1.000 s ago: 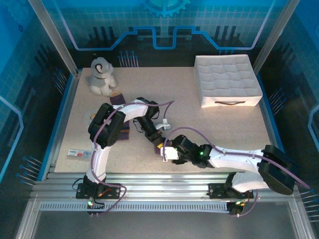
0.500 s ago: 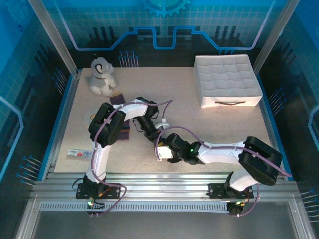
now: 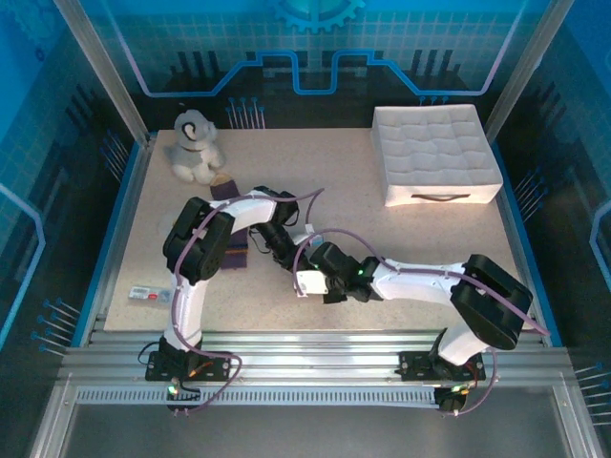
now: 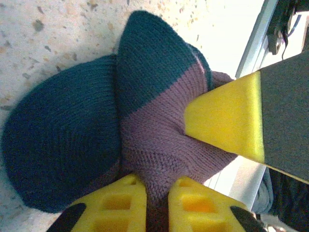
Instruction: Roll the socks
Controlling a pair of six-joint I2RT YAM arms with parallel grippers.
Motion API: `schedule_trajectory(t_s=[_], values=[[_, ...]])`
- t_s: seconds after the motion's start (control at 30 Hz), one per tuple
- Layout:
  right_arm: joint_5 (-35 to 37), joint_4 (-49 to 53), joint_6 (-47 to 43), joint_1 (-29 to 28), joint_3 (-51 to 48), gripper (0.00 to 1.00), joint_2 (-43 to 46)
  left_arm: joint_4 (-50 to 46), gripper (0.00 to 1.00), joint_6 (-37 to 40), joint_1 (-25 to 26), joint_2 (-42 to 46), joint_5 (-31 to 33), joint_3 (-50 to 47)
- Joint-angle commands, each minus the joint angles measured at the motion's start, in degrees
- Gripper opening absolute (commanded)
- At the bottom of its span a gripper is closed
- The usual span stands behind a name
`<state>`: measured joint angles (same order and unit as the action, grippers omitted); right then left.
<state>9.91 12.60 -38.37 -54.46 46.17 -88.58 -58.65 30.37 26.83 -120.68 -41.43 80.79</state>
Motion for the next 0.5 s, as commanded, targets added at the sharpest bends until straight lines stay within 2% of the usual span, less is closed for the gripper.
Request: schedule_trajectory(t_s=[0.0,0.2,0.47], values=[[-11.8,13.8,2.7,2.6,3.2,0.00,-2.4,7.9,0.17,-4.4,-0.7,3.4,4.3,-2.3],[-19.4,21.8,4.1,6.4,7.7,0.00,-7.1,12.0,0.21,-6.3,-1.1,6.7,4.3,-4.8],[-25.7,29.0,8.1,10.8,14.6,0.00,-13.9,15.3,0.26,-7.3,-1.3,10.1,6.0,-8.0]])
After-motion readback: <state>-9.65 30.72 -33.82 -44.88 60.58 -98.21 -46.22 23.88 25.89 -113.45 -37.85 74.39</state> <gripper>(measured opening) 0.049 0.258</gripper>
